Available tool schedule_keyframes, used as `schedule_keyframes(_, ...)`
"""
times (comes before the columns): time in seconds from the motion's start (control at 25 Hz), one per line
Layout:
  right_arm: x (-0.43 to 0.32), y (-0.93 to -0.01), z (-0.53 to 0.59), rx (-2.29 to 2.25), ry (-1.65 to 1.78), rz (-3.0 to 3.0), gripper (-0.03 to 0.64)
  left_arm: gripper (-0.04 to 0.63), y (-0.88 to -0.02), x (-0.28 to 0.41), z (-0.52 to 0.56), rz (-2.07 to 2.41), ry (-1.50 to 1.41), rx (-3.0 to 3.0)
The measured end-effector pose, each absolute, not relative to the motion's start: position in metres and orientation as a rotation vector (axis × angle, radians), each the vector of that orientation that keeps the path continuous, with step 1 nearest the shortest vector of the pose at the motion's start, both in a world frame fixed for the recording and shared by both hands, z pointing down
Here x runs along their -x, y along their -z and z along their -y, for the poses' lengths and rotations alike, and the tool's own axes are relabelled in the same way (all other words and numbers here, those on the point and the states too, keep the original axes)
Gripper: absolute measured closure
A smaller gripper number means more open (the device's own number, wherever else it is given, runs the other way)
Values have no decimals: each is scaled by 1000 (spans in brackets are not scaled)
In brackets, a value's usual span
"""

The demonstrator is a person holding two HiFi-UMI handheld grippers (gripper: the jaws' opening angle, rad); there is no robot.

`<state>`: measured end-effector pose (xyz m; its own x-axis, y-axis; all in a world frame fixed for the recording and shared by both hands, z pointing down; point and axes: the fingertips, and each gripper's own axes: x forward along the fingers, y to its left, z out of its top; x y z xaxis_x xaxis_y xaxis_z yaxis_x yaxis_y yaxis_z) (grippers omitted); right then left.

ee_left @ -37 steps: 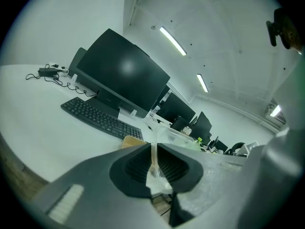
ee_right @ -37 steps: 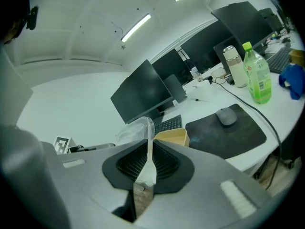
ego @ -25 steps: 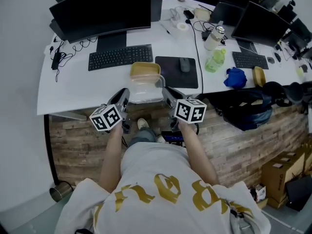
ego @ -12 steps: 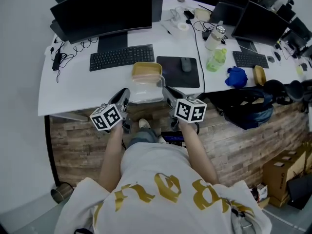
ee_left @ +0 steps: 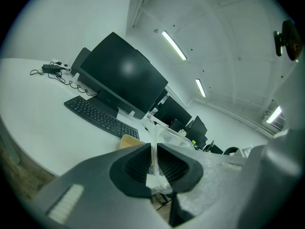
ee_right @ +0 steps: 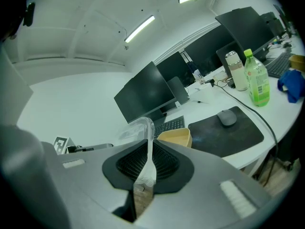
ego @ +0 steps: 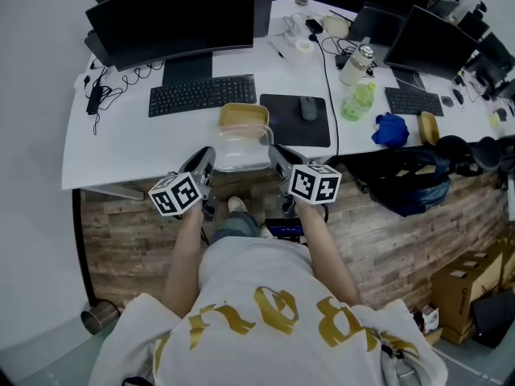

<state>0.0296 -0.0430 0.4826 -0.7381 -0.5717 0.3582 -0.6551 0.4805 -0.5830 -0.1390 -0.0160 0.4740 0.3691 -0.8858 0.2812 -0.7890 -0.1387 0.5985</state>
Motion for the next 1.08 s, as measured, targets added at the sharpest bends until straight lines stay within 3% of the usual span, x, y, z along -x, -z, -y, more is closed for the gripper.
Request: schedule_keyframes(1.08,-30,-485,45,-1068,-1091,2608,565,563,-476,138,18,1446,178,-1946)
